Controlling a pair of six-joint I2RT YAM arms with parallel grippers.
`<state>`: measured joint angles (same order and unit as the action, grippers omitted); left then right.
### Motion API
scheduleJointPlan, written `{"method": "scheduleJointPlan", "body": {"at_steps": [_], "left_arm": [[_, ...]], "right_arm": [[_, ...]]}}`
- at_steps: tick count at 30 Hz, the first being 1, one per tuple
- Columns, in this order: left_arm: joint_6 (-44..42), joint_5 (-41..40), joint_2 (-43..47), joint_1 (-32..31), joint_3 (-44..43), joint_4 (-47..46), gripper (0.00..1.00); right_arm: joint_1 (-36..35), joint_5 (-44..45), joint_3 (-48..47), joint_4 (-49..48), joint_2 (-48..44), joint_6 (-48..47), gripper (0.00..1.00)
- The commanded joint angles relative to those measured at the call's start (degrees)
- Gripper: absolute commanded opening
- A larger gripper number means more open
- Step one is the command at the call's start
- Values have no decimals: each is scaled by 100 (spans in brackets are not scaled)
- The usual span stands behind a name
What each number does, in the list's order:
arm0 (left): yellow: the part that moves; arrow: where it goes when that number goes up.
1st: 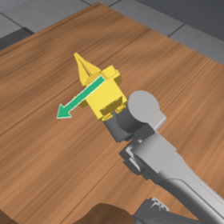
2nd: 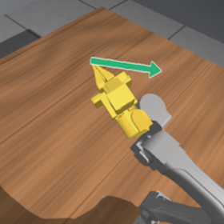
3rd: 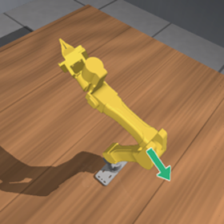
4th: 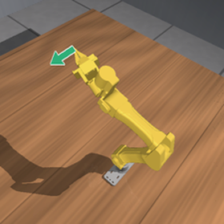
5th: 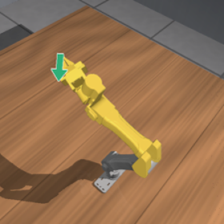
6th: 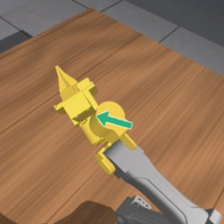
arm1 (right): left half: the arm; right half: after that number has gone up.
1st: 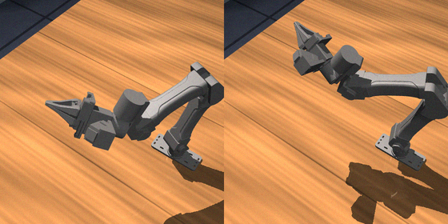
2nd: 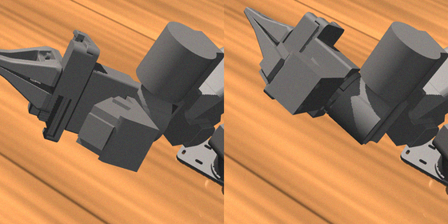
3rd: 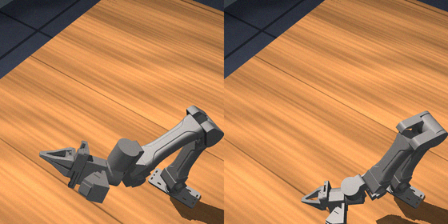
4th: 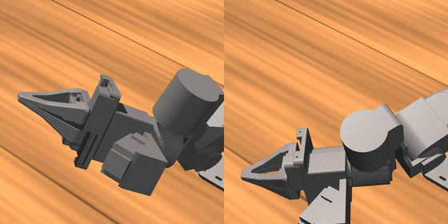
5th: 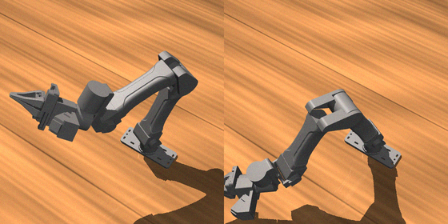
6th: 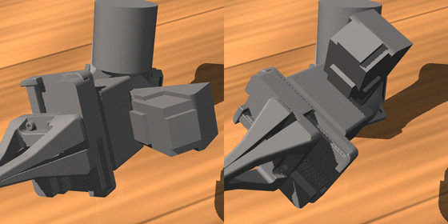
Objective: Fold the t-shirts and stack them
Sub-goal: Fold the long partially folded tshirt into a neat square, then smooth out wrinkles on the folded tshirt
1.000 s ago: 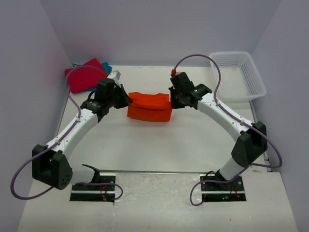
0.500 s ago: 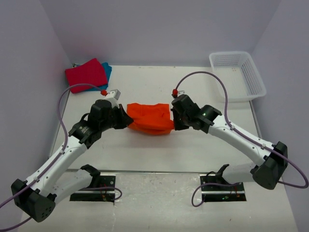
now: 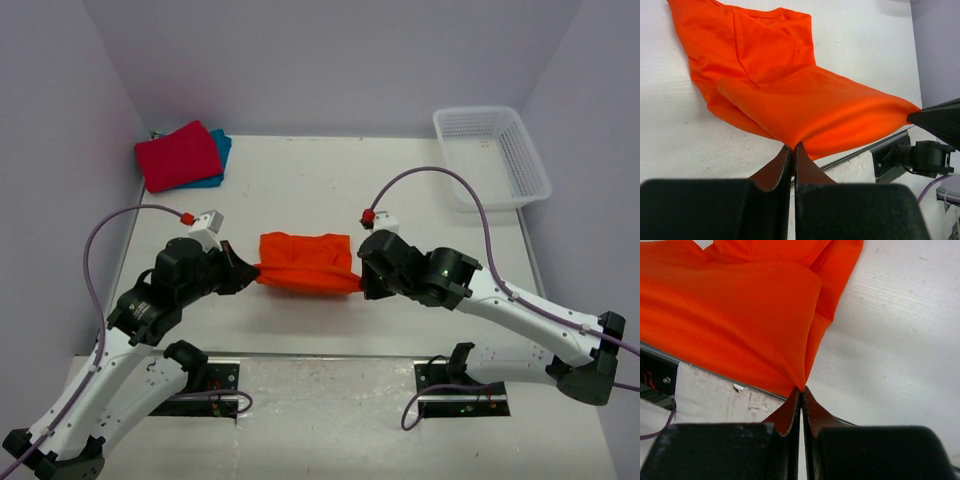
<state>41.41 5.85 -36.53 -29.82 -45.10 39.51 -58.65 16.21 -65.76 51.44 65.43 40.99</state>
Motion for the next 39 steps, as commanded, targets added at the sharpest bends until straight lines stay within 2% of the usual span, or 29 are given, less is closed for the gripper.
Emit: {"method": "scheduleJointPlan", "body": {"at_steps": [1,7,12,15,19,24,29,32,35,37,39], "left_arm": [[131,4,137,-15,-17,277,0],[175,13,261,-15,-16,338,0],[140,-364,-46,-15,-165,216,0],[-71,-505,-765,-6,-376,-135,0],[-449,-699,-2248,134,-868,-644,0],[-686,-620,-3192,556,-1255,-1094,0],[-880,-488,-4089,1083,-1440,-1454,0],[-994,-707,-4563,1303,-1536,-1692,0],[-1143,-778,-5405,1532,-1869,-1885,0],[-1109,-996,-6179,1664,-2246,-1920,0],[-1196,-655,-6723,1690,-2485,-2052,1]], "right_arm": [[-268,524,-104,586,-83,392,0],[-410,699,-271,709,-57,515,0],[-262,893,-648,736,303,252,0],[265,630,-973,473,768,-230,0],[1011,182,-1360,-1,1436,-811,0],[1514,-441,-1721,-362,2385,-1269,0],[2041,-882,-2643,-459,3703,-1734,0],[2288,-1137,-3302,-451,4459,-1980,0],[2568,-1269,-4214,-249,5180,-2025,0],[2631,-1304,-4419,-116,5453,-2007,0],[2701,-1576,-4698,-213,5795,-2078,0]]}}
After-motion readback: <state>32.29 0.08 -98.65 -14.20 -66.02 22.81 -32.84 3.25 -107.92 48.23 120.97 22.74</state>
